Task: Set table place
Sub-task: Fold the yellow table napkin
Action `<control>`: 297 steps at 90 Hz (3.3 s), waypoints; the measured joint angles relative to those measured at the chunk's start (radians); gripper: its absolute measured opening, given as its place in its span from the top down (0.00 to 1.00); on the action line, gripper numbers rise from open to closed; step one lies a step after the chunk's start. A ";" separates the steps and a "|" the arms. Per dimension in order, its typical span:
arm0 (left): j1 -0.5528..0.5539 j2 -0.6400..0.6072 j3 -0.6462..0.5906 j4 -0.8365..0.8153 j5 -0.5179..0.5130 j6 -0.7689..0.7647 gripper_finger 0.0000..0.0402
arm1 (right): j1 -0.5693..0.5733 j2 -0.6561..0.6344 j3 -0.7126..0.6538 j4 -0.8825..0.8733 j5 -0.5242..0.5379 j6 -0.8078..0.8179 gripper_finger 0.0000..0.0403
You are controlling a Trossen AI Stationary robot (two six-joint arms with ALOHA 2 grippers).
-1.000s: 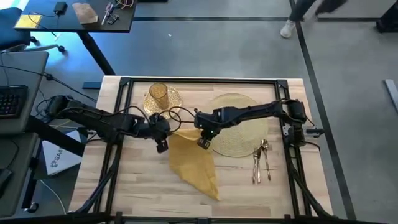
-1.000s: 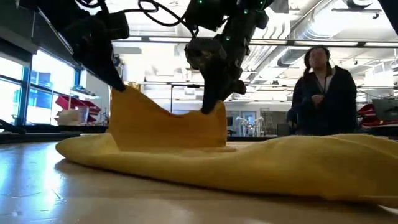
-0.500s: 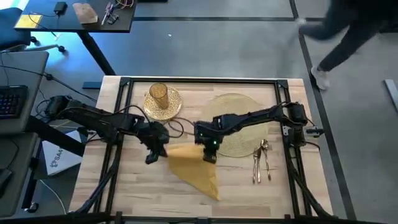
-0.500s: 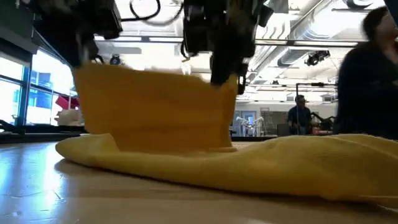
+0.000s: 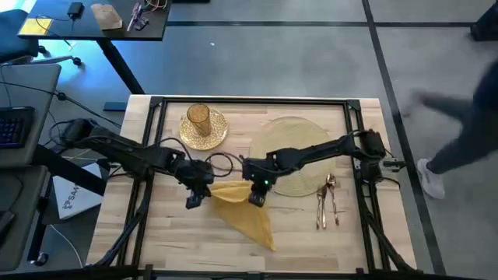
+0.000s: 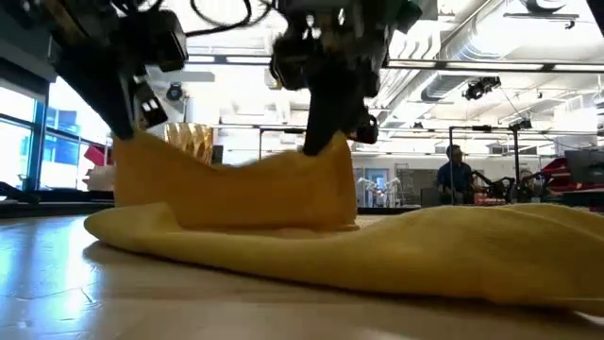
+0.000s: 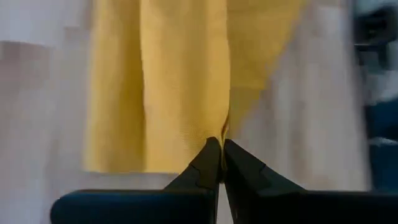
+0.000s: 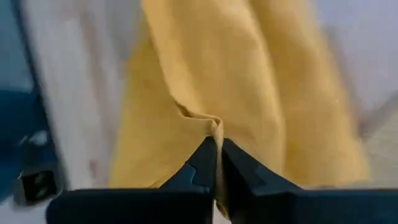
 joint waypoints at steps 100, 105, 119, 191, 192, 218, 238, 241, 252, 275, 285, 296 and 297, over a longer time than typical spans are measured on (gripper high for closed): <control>-0.170 0.105 0.001 0.352 0.218 -0.300 1.00 | 0.143 0.029 0.001 -0.007 -0.381 -0.065 1.00; -0.166 0.109 0.001 0.331 0.172 -0.288 1.00 | 0.130 0.029 0.000 -0.011 -0.348 -0.051 1.00; -0.146 0.110 0.001 0.254 0.021 -0.257 1.00 | 0.076 0.012 0.000 -0.042 -0.255 -0.008 1.00; 0.023 0.139 0.000 0.105 -0.299 -0.238 0.93 | -0.058 0.019 0.000 -0.132 -0.021 0.070 0.85; 0.026 0.139 0.000 0.104 -0.298 -0.237 0.92 | -0.058 0.019 0.000 -0.132 -0.021 0.069 0.84; 0.078 0.088 0.009 0.006 -0.142 -0.179 0.68 | -0.055 -0.061 0.000 -0.197 0.020 -0.012 0.49; -0.061 0.041 0.040 -0.006 -0.029 0.032 0.67 | 0.071 -0.137 0.000 -0.221 0.112 -0.264 0.45; -0.093 0.042 0.039 0.008 -0.046 0.068 0.68 | 0.101 -0.137 0.000 -0.222 0.146 -0.318 0.45; -0.197 0.080 0.032 0.092 -0.180 0.121 0.71 | 0.182 -0.111 0.000 -0.199 0.321 -0.455 0.49; -0.251 0.221 0.031 0.194 -0.248 0.085 0.71 | 0.209 -0.010 0.000 -0.187 0.384 -0.583 0.57; -0.248 0.271 0.031 0.195 -0.261 0.046 0.71 | 0.198 0.016 0.000 -0.182 0.383 -0.613 0.61; -0.244 0.298 0.031 0.198 -0.283 0.011 0.71 | 0.190 0.046 0.000 -0.191 0.377 -0.629 0.66; -0.244 0.299 0.031 0.197 -0.285 0.009 0.71 | 0.190 0.049 0.000 -0.192 0.377 -0.629 0.66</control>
